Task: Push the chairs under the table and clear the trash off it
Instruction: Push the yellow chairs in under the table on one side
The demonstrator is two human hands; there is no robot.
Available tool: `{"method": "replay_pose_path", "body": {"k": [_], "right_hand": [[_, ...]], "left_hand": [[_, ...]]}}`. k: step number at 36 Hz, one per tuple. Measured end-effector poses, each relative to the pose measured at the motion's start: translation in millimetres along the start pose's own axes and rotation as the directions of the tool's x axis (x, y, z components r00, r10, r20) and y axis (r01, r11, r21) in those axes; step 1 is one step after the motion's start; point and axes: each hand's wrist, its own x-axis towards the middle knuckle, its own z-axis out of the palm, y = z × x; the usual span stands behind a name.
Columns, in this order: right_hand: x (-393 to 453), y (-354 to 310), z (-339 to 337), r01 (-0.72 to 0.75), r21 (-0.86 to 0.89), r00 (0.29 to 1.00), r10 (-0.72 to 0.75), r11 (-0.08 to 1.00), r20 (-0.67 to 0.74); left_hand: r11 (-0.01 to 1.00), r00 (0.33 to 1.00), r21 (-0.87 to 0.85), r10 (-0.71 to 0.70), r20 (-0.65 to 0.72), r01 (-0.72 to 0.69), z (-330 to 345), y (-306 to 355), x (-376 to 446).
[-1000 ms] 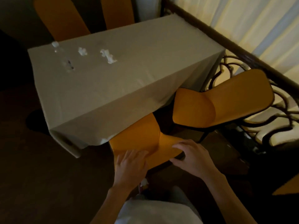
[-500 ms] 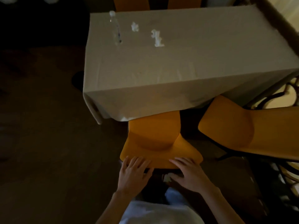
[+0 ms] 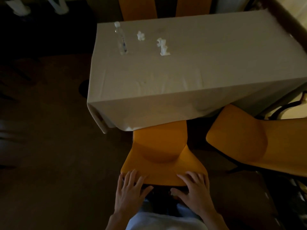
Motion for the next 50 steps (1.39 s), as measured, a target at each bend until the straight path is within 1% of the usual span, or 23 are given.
{"method": "replay_pose_path", "body": {"k": [6, 9, 14, 20, 23, 29, 39, 42, 46, 50], "right_hand": [[6.7, 5.1, 10.9, 0.028, 0.053, 0.993, -0.021, 0.998, -0.114], [12.5, 7.5, 8.0, 0.036, 0.073, 0.990, -0.025, 0.997, -0.139], [26.8, 12.4, -4.5, 0.057, 0.055, 0.991, -0.050, 0.997, -0.121], [50.4, 20.2, -21.7, 0.124, 0.029, 0.986, -0.120, 0.992, -0.120], [64.8, 24.8, -30.4, 0.152, 0.014, 0.977, -0.148, 0.988, -0.156], [91.3, 29.6, -43.3, 0.186, -0.010, 0.967, -0.185, 0.983, -0.177], [134.3, 25.9, -64.2, 0.204, -0.029, 0.962, -0.206, 0.978, -0.178], [154.1, 17.8, -74.0, 0.202, -0.045, 0.965, -0.207, 0.978, -0.162], [181.9, 2.2, -85.8, 0.191, -0.071, 0.970, -0.199, 0.979, -0.139], [209.6, -15.7, -95.7, 0.178, -0.072, 0.971, -0.187, 0.981, -0.149]], "left_hand": [[0.999, 0.999, 0.033, -0.009, 0.032, 0.008, 5.0, -3.0, 6.6], [0.999, 0.999, 0.027, -0.023, 0.035, 0.022, 5.0, -1.0, 11.4], [1.000, 1.000, 0.011, -0.023, 0.002, 0.023, -0.2, 4.6, 24.9], [0.997, 0.997, -0.061, -0.057, -0.044, 0.054, -8.5, 16.1, 45.5], [0.996, 0.996, -0.066, -0.066, -0.064, 0.062, -13.1, 19.8, 58.4], [0.994, 0.993, -0.082, -0.074, -0.096, 0.066, -19.1, 21.1, 79.0], [0.990, 0.995, -0.124, -0.072, -0.076, 0.063, -40.0, 17.4, 118.7], [0.985, 0.994, -0.154, -0.088, -0.063, 0.078, -53.2, 12.1, 138.2], [0.977, 0.994, -0.180, -0.111, 0.008, 0.110, -77.8, -0.6, 168.4], [0.981, 0.997, -0.174, -0.082, 0.010, 0.083, -95.4, -19.9, 196.5]]}}
